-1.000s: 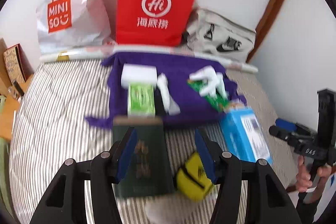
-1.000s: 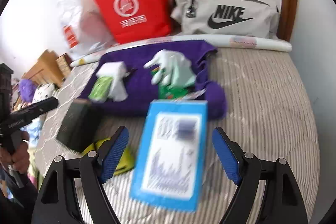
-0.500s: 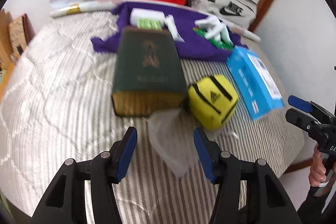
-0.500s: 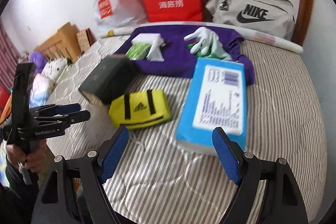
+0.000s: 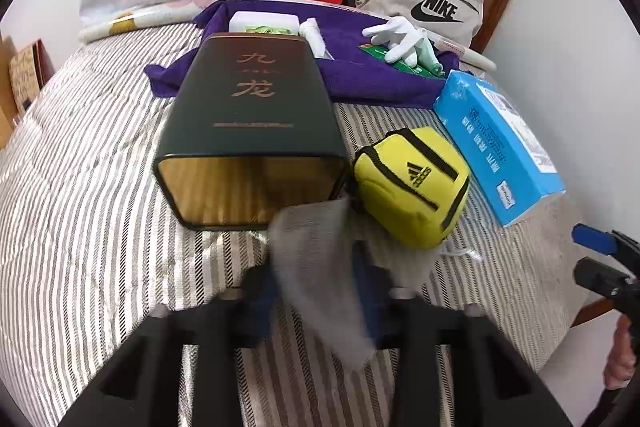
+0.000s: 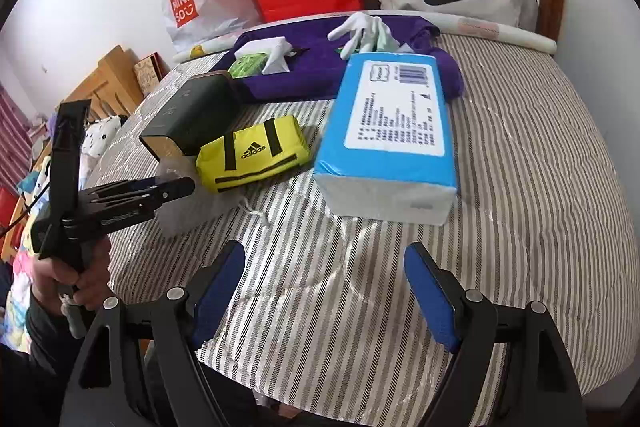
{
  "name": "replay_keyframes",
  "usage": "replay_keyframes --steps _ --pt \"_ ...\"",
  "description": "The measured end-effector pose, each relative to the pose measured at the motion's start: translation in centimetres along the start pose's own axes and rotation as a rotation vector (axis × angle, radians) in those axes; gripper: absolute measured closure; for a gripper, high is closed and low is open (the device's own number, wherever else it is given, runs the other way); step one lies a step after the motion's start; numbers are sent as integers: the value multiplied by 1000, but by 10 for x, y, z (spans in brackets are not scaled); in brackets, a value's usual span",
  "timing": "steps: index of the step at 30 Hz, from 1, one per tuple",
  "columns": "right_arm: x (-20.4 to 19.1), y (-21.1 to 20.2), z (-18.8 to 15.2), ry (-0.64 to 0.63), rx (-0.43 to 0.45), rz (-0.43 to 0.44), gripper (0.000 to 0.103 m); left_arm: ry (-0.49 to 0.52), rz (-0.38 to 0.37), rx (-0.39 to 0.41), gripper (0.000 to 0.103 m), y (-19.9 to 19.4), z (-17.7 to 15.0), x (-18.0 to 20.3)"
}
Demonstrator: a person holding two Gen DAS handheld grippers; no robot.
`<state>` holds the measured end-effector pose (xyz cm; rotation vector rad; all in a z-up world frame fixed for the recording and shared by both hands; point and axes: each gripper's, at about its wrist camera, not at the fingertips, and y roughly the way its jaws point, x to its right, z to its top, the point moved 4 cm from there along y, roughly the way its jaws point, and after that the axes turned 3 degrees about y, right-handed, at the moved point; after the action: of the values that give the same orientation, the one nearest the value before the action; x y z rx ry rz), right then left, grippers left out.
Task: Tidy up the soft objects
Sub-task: 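Move both grippers back toward the yellow pouch and mesh bag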
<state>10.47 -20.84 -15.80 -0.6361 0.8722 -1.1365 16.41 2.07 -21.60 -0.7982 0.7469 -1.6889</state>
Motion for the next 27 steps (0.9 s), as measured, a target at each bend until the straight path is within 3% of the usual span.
replay_keyframes --steps 3,12,22,24,26,27 --pt "2 0 -3 17 0 1 22 13 3 11 91 -2 0 3" --pt "-9 -3 -12 -4 7 26 22 10 -35 40 92 -39 -19 4" --pt "-19 0 -19 -32 -8 39 22 -25 59 6 92 -60 -50 -32" --pt "-21 1 -19 -35 -11 45 22 -29 73 0 82 -56 -48 -33" --pt "-22 1 -19 -39 -11 46 22 -31 74 -15 53 -52 -46 -30" --pt "-22 1 -19 -43 -11 45 22 -26 68 -13 46 -50 -45 -27"
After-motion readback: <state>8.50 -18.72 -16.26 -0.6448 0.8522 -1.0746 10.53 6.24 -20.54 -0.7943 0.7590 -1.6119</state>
